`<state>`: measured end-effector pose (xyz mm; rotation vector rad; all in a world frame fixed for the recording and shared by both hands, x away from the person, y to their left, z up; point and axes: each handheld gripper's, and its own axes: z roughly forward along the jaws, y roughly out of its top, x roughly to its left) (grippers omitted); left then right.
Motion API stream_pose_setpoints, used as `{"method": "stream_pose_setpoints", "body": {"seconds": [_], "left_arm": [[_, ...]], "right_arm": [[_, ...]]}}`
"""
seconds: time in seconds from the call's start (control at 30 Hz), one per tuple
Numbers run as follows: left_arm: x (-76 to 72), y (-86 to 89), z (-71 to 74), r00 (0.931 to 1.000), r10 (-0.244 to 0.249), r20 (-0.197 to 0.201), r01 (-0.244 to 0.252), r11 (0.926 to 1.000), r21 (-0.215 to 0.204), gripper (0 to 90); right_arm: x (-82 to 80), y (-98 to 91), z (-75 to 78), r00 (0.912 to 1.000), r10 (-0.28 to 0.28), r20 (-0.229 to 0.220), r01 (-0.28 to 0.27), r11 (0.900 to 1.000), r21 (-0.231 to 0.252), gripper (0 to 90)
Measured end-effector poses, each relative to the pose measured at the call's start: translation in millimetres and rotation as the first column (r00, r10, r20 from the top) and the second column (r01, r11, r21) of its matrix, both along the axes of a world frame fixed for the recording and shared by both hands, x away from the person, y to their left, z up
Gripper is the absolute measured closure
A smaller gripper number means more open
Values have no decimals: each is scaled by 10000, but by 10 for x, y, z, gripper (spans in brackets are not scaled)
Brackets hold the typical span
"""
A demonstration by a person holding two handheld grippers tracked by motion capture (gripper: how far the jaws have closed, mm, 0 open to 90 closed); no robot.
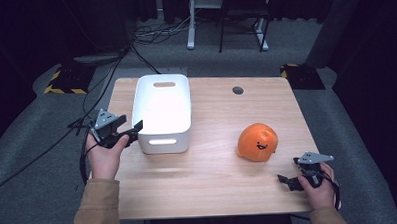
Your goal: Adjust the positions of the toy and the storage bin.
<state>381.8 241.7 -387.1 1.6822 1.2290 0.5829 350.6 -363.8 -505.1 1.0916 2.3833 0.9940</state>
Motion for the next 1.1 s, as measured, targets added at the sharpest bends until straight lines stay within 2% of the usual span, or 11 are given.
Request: {"method": "stream_pose_setpoints", "body": {"seconds": [0.13, 0.2, 0.27, 0.37, 0.53, 0.6, 0.77, 1.1], "left_arm": [[65, -9, -77, 9997, -16, -235, 10, 9997, -229, 372], [131, -37, -142, 9986, -97, -525, 102, 9999, 86, 379], [162, -55, -171, 9980, -62, -628, 69, 9999, 108, 387], [180, -70, -198, 9977, -113, -669, 100, 9998, -198, 400], [148, -62, -204, 9992, -136, -380, 130, 9998, -167, 441], [106, -34, -198, 9992, -342, -212, 341, 9994, -48, 465], [53, -46, -216, 9986, -520, -117, 517, 9985, -200, 458], [-163, -233, -217, 9942, -1079, -45, 1079, 9941, -92, 443]], "right_arm": [[0, 0, 0, 10000, -3, -3, 3, 10000, 2, 1], [0, 0, 0, 10000, 0, 0, 0, 10000, -2, 1], [0, 0, 0, 10000, 0, 0, 0, 10000, 0, 1], [0, 0, 0, 10000, -1, -1, 1, 10000, -1, 1], [0, 0, 0, 10000, 0, -1, 0, 10000, 2, 1], [0, 0, 0, 10000, 0, 0, 0, 10000, 2, 1], [-1, 1, 0, 10000, -4, -1, 4, 10000, 5, 1], [-1, 1, 0, 10000, -1, 0, 1, 10000, 4, 1]]}}
